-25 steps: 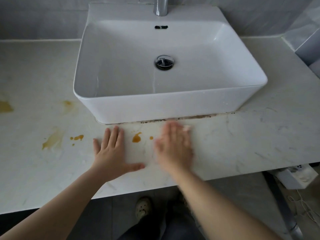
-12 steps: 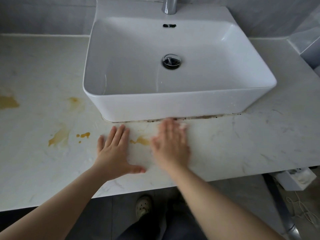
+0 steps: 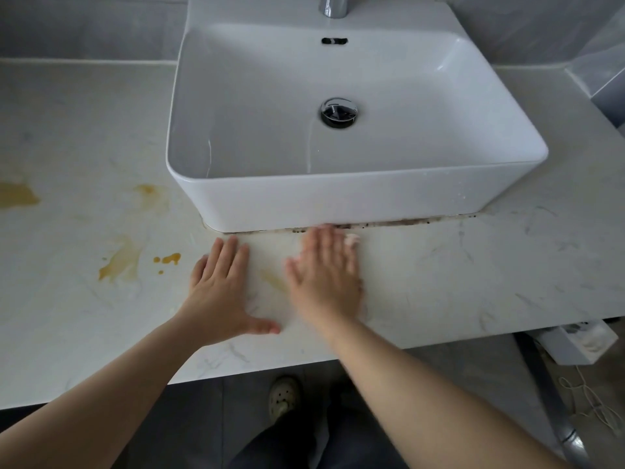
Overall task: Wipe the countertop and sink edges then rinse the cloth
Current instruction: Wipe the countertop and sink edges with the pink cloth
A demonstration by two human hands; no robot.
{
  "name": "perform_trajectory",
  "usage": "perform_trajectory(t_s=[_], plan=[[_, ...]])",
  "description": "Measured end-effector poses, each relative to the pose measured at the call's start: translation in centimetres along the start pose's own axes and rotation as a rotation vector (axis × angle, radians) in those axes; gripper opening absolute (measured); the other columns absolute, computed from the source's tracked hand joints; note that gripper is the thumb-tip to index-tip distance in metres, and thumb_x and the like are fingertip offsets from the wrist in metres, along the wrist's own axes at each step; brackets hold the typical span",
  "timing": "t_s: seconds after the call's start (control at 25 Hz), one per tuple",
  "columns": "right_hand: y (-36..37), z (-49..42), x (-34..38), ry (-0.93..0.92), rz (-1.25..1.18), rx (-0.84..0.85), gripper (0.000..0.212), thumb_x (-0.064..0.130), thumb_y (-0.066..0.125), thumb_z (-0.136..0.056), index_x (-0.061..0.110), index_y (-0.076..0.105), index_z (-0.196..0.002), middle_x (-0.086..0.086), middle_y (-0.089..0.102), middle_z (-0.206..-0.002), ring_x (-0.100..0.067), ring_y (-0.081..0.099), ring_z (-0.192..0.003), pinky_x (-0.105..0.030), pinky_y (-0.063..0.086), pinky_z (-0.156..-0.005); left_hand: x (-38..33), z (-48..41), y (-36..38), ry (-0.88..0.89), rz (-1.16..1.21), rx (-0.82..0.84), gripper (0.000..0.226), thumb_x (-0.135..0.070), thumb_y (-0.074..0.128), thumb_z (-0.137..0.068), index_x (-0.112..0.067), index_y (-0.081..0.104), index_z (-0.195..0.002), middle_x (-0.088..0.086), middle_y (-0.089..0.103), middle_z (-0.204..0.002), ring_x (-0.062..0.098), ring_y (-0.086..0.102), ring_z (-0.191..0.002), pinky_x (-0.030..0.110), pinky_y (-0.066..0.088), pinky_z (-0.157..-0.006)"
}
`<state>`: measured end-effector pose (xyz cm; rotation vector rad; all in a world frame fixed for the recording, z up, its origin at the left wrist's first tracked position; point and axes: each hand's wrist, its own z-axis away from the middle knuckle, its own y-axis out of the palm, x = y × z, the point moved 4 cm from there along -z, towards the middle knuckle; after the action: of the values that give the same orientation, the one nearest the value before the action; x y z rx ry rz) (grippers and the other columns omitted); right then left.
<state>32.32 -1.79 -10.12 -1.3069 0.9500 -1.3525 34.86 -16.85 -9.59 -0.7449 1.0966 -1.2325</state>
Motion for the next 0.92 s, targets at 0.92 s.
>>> perform_trajectory(t_s=[0.92], plan=[[-2.1, -0.6, -10.5, 0.284, 0.038, -0.083, 0.066, 0.049, 0.010, -0.094, 0.014, 0.014, -0.150, -0.008, 0.014, -0.158, -0.024, 0.010, -0.146, -0.043, -0.006, -0.117, 0.2, -0.1, -0.1, 0.024, -0.056, 0.051, 0.152, -0.097, 0.025, -0.026, -0.010, -0.016, -0.144, 0.008, -0.027, -0.152, 0.021, -0.032, -0.136, 0.038, -0.016, -0.112]])
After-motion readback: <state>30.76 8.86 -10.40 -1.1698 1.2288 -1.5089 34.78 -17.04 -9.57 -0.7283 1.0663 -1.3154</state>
